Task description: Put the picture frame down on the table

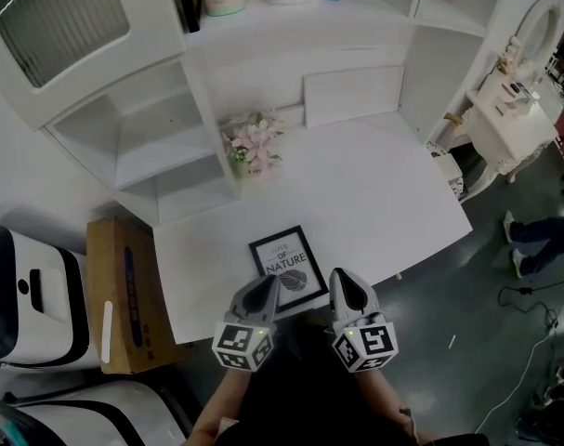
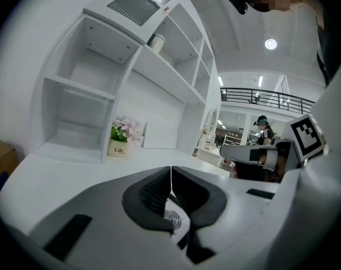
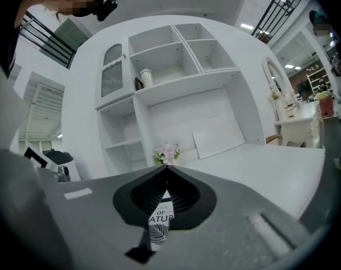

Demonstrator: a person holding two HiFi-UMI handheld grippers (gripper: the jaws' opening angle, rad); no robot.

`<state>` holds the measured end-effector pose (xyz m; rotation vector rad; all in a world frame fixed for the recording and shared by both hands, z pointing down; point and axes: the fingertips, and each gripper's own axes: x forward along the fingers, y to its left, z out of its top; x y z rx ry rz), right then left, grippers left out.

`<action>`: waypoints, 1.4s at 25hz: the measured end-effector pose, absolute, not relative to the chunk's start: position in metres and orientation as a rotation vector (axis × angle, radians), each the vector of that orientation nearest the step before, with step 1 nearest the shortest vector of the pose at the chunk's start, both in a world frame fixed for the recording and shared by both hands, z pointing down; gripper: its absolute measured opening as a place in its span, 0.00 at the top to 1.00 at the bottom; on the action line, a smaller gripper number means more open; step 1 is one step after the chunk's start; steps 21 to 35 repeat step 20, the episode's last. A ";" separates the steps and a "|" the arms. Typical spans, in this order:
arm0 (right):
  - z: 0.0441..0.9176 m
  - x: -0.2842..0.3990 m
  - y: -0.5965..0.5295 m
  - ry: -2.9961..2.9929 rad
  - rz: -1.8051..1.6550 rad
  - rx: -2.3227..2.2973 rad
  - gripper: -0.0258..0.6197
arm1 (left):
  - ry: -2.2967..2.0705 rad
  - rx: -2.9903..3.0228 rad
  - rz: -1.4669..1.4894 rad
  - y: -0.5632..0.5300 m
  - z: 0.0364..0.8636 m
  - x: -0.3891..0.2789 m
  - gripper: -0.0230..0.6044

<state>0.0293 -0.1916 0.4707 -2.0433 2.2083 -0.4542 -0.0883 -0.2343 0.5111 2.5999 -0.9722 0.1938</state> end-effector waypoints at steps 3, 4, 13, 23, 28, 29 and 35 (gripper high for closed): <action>0.473 0.029 -0.194 2.207 -0.470 -2.048 0.96 | -0.985 2.589 0.200 -0.235 0.513 -0.093 0.94; 0.474 0.029 -0.194 2.204 -0.478 -2.048 0.96 | -0.989 2.586 0.203 -0.235 0.514 -0.094 0.94; 0.473 0.021 -0.200 2.228 -0.482 -2.041 0.96 | -1.008 2.569 0.209 -0.236 0.517 -0.101 0.94; 0.477 0.019 -0.204 2.214 -0.518 -2.049 0.96 | -1.013 2.563 0.206 -0.238 0.518 -0.104 0.94; 0.477 0.019 -0.204 2.214 -0.518 -2.049 0.96 | -1.013 2.563 0.206 -0.238 0.518 -0.104 0.94; 0.477 0.019 -0.204 2.214 -0.518 -2.049 0.96 | -1.013 2.563 0.206 -0.238 0.518 -0.104 0.94; 0.477 0.019 -0.204 2.214 -0.518 -2.049 0.96 | -1.013 2.563 0.206 -0.238 0.518 -0.104 0.94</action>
